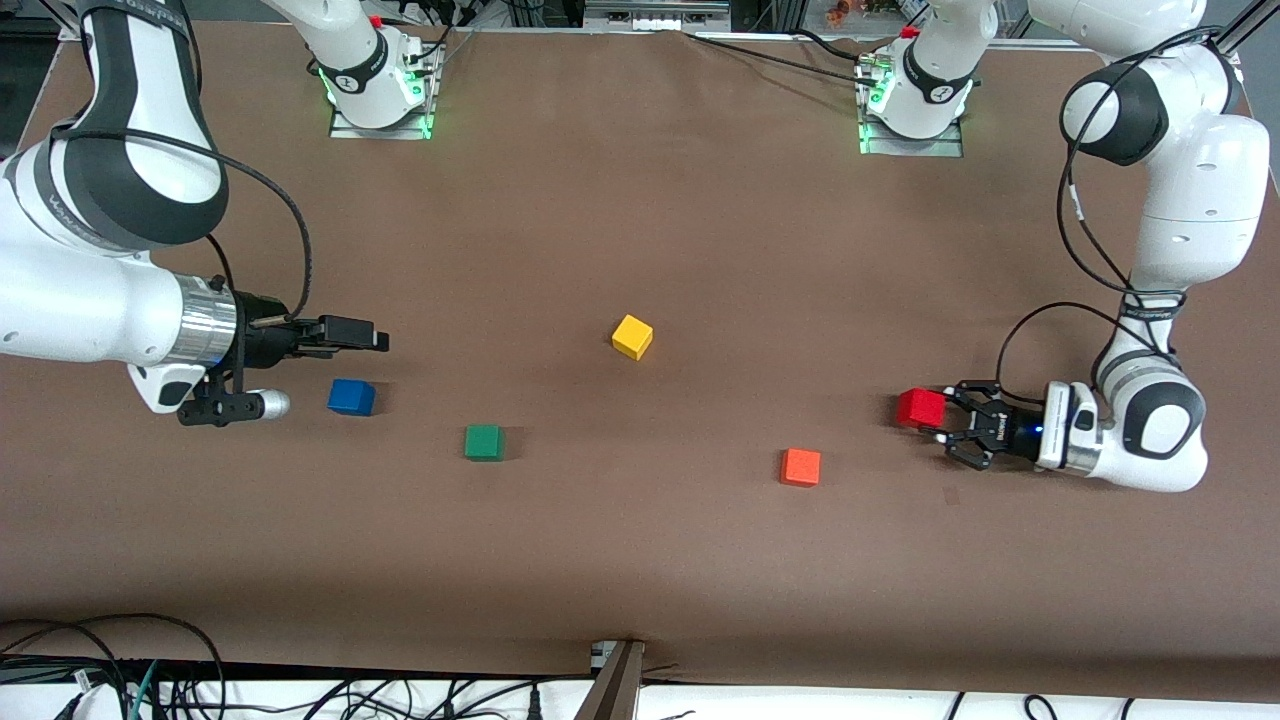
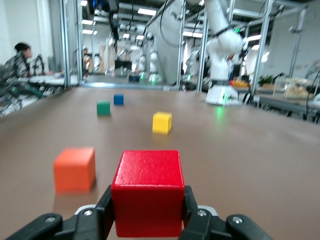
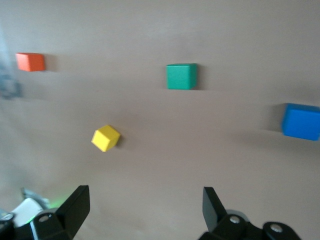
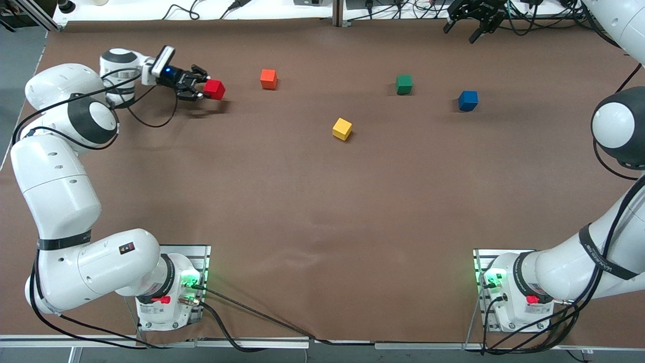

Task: Pass red block to right arm, stack on blue
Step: 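Carry the red cube toward the right gripper while the right gripper approaches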

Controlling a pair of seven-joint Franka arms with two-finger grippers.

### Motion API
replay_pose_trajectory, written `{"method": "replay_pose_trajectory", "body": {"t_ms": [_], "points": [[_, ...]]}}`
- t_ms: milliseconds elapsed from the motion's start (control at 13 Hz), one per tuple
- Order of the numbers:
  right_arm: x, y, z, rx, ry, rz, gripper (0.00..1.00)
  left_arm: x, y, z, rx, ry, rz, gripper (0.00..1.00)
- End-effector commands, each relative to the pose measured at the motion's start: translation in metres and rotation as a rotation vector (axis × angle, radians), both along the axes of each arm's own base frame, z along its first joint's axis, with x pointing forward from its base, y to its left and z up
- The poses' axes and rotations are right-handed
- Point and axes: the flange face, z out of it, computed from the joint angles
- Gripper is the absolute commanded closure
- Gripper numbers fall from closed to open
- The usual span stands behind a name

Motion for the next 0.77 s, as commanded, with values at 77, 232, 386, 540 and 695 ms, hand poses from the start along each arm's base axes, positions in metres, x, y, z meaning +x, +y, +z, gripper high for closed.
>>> {"method": "replay_pose_trajectory", "body": {"t_ms": [77, 232, 386, 540, 695], "points": [[0.007, 0.015, -0.011, 0.184, 0.034, -0.053, 0.00, 0.010, -0.080, 0.035, -0.099, 0.058, -0.065, 1.00], [0.012, 0.027, -0.015, 0.260, 0.032, -0.088, 0.00, 0.015, -0.137, 0.048, -0.185, 0.050, -0.085, 1.00], [0.017, 0.046, -0.026, 0.306, 0.027, -0.112, 0.00, 0.017, -0.205, 0.059, -0.269, 0.068, -0.076, 1.00], [0.018, 0.085, -0.039, 0.403, 0.032, -0.154, 0.00, 0.020, -0.268, 0.066, -0.334, 0.081, -0.007, 1.00], [0.018, 0.107, -0.047, 0.445, 0.027, -0.191, 0.00, 0.020, -0.320, 0.071, -0.374, 0.109, 0.063, 1.00]]}}
